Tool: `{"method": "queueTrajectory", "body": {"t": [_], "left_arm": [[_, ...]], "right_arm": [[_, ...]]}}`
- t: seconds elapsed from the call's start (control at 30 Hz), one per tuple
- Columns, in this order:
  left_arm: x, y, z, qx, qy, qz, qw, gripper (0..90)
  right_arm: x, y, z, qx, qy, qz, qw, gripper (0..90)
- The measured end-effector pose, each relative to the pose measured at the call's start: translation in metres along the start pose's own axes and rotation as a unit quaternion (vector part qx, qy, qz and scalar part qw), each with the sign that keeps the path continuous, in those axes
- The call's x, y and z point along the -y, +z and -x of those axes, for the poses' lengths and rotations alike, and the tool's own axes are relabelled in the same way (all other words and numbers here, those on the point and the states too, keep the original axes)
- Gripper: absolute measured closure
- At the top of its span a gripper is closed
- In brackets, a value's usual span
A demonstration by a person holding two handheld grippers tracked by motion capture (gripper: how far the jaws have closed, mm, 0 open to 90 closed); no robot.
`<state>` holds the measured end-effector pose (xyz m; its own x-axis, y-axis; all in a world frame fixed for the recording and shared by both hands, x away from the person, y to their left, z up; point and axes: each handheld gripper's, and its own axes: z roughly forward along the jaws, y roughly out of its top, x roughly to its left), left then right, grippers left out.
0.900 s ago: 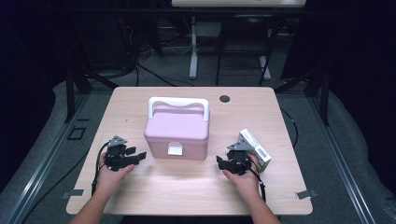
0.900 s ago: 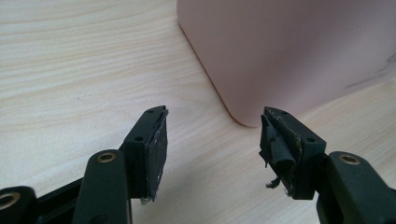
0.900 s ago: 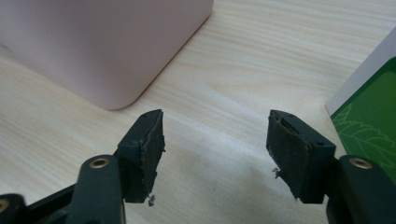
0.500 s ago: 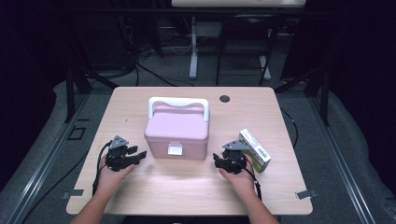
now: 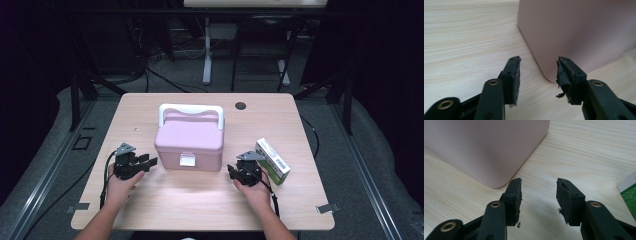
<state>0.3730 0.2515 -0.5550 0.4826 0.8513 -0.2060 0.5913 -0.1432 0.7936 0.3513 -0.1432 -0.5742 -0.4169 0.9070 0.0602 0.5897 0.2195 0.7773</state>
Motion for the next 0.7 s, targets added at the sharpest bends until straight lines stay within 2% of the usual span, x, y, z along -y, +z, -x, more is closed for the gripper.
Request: {"method": "queueTrajectory", "body": {"t": [0.07,0.1,0.17,0.23,0.4,0.5,0.7], "left_arm": [[-0.004,0.0,0.001,0.0,0.002,0.012,0.9999,52.9],[-0.007,0.0,0.001,0.0,0.004,0.021,0.9998,52.9],[-0.008,0.0,0.0,0.0,0.005,0.022,0.9997,53.2],[-0.008,0.004,-0.002,0.008,-0.002,0.027,0.9996,55.0],[-0.007,0.014,-0.006,0.002,0.0,0.018,0.9998,61.1],[-0.008,0.016,-0.009,0.001,-0.01,0.018,0.9998,63.2],[-0.016,0.02,-0.005,0.001,0.002,0.016,0.9999,67.4]], "right_arm": [[-0.001,0.0,-0.001,0.009,-0.005,0.008,0.9999,56.2],[-0.003,-0.001,-0.001,0.002,0.002,0.014,0.9999,57.4],[-0.005,-0.001,0.001,0.001,0.008,0.012,0.9999,58.6],[-0.006,-0.001,0.002,-0.003,0.01,0.012,0.9999,58.9],[-0.013,0.001,0.005,0.004,0.016,0.021,0.9996,61.7],[-0.014,0.005,0.005,0.003,0.018,0.025,0.9995,62.4],[-0.016,0.013,0.001,-0.002,0.012,0.018,0.9998,66.2]]}}
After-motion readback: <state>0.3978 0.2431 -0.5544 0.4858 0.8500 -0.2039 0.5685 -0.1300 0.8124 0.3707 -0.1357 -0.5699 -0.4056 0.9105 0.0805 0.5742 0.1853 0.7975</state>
